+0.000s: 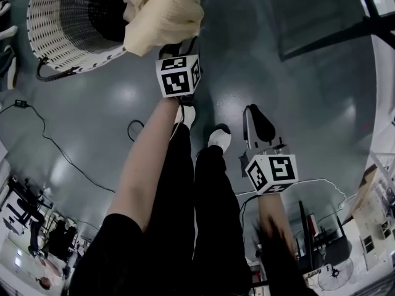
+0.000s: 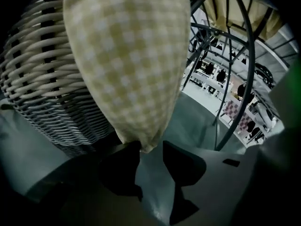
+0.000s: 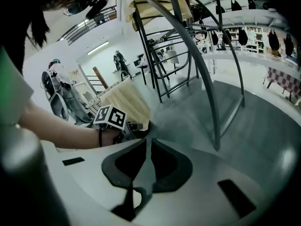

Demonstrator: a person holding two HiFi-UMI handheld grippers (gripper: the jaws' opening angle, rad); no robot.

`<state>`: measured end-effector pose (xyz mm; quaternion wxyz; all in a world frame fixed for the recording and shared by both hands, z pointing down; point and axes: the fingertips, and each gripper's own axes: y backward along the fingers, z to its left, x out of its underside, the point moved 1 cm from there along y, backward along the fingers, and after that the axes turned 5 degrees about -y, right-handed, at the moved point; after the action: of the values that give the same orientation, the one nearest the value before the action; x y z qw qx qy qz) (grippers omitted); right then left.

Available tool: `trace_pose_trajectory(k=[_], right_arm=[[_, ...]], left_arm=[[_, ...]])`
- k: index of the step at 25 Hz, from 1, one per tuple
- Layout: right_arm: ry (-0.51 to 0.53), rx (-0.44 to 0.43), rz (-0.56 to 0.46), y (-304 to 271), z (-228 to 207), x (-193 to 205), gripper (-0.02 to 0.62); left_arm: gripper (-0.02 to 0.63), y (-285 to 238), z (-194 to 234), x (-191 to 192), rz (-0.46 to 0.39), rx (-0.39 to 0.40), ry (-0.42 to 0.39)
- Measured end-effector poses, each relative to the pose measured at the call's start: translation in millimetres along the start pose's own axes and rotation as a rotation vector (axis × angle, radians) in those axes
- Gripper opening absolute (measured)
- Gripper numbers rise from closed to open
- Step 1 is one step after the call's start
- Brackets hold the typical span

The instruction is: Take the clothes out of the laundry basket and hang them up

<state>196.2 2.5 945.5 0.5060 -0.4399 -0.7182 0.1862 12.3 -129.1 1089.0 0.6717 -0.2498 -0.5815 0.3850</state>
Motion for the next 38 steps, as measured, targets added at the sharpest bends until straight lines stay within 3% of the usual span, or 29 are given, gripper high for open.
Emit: trace_pose_trajectory(k=[3, 5, 10, 20, 30, 38], right_arm=[[-0.003, -0.004, 0.006, 4.2, -0.3, -3.6, 0.040], [0.005, -0.006, 0.007, 3.6, 0.4, -7.1, 0.040], [0.034, -0.004, 0.012, 12.1, 6.0, -18.5, 0.038], [0.129, -0.010, 0.027, 58.0, 37.2, -51.3, 0.038], [0.195, -0.065, 0.067, 109.3, 96.2, -48.0, 0.038], [0.264, -0.122, 0.102, 108.9, 131.4, -40.8, 0.038]], left_arm=[[0.067, 5.7, 1.7, -6.1, 0.010, -0.027, 0.016], [0.034, 9.7, 2.5, -7.9, 0.015, -0.032, 0.003], [0.026, 42.4, -9.0, 2.8, 0.054, 0.023, 0.006], [0.026, 160.9, -42.2, 8.9, 0.087, 0.105, 0.007], [0.026, 294.9, -51.6, -42.1, -0.019, 0.124, 0.066], [0.023, 353.8, -21.5, -89.4, -0.070, 0.139, 0.114]])
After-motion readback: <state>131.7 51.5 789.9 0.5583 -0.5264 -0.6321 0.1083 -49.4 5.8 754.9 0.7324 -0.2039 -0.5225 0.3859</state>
